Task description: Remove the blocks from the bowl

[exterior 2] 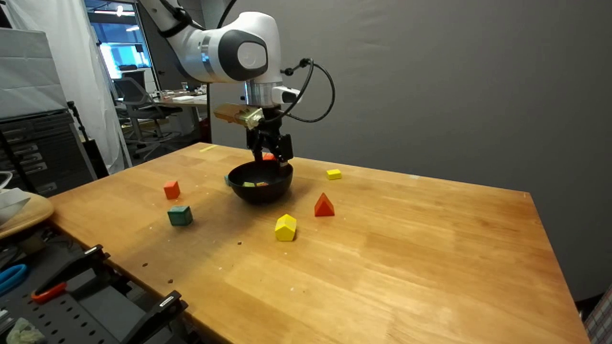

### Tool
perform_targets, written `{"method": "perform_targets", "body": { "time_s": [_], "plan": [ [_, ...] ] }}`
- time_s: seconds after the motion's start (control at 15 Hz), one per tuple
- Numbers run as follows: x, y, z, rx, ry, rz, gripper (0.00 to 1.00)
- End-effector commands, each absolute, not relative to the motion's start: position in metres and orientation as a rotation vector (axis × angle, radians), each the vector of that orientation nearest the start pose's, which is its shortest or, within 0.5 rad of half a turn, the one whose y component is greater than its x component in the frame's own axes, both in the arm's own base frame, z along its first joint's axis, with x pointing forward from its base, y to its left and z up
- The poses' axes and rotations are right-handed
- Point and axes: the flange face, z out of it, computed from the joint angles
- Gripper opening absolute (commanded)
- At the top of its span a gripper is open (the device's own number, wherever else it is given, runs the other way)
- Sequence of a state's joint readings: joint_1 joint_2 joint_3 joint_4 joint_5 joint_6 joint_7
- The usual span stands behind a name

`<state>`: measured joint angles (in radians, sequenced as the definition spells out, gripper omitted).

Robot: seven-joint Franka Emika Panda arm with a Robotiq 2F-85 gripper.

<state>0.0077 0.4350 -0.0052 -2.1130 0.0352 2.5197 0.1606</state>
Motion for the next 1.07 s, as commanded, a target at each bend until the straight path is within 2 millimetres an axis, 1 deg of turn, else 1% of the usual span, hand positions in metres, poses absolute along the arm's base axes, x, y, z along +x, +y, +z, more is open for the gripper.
{"method": "perform_targets", "body": {
  "time_s": [0.0, 0.2, 0.6, 0.8, 0.87, 0.93, 1.0],
  "plan": [
    [0.597, 0.006, 0.198, -3.104, 0.249, 0.055, 1.0],
    [0.596, 0.01, 0.188, -3.105, 0.218, 0.108, 1.0],
    [0.592, 0.017, 0.156, -3.068, 0.208, 0.241, 1.0],
    [0.588, 0.019, 0.145, -3.058, 0.186, 0.309, 1.0],
    [0.589, 0.019, 0.146, -3.063, 0.183, 0.321, 1.0],
    [0.589, 0.019, 0.145, -3.059, 0.18, 0.343, 0.81],
    [0.589, 0.019, 0.145, -3.056, 0.18, 0.356, 0.72]
  ]
}}
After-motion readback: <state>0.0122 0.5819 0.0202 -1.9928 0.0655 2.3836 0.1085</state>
